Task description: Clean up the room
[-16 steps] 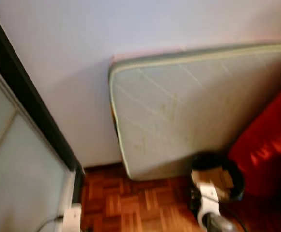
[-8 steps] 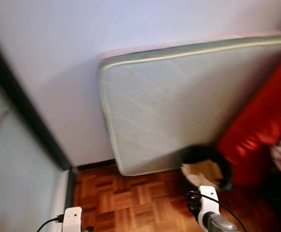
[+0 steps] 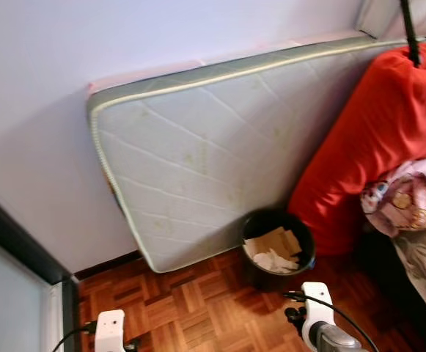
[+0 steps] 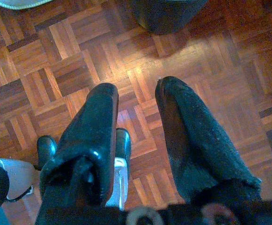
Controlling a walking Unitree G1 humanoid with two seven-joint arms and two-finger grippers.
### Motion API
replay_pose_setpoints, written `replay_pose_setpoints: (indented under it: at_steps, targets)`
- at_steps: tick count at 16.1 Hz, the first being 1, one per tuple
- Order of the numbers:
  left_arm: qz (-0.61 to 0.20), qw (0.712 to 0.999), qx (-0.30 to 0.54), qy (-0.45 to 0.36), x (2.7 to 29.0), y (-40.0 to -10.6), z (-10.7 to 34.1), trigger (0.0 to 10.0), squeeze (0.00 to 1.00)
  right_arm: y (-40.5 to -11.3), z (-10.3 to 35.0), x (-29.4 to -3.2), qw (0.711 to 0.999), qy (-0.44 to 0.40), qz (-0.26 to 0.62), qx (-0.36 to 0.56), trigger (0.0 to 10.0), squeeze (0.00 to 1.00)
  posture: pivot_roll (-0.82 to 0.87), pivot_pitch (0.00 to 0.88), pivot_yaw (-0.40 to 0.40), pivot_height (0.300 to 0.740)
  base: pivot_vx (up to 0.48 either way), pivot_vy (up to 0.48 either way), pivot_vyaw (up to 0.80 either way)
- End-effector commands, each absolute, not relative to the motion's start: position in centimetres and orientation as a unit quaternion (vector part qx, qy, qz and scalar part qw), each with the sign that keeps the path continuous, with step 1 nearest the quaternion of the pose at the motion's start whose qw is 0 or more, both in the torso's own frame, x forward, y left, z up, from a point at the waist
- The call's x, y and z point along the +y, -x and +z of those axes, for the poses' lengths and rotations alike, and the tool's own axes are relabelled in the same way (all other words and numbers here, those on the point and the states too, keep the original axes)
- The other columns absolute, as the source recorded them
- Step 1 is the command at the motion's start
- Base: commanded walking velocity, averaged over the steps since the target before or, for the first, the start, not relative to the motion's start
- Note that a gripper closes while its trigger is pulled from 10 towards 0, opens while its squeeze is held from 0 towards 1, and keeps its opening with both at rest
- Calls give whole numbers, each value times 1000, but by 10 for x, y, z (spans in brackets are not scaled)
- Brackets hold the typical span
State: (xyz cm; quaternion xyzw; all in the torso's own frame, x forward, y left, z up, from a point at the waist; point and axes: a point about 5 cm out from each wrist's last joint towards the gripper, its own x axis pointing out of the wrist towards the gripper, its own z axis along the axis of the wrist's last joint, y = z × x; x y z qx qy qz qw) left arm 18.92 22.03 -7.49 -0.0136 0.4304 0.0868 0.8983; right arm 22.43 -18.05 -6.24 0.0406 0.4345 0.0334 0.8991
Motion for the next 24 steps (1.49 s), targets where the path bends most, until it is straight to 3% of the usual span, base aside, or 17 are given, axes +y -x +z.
replay_pose_setpoints:
  at_steps: [1,22,24]
  targets:
    - [88,895,438,11,220,-183,-78,10000,0,-221,-64,-182,895,-40,33,442,10000,0,-15,33,-1,740,0,-472,-756]
    - [86,894,439,22,219,-179,-80,10000,0,-217,-66,-182,895,-29,39,444,10000,0,-23,0,-4,740,0,0,-756]
    - [88,894,439,23,219,-180,-79,10000,0,-219,-65,-182,898,-31,35,437,10000,0,-18,14,-4,740,0,0,0]
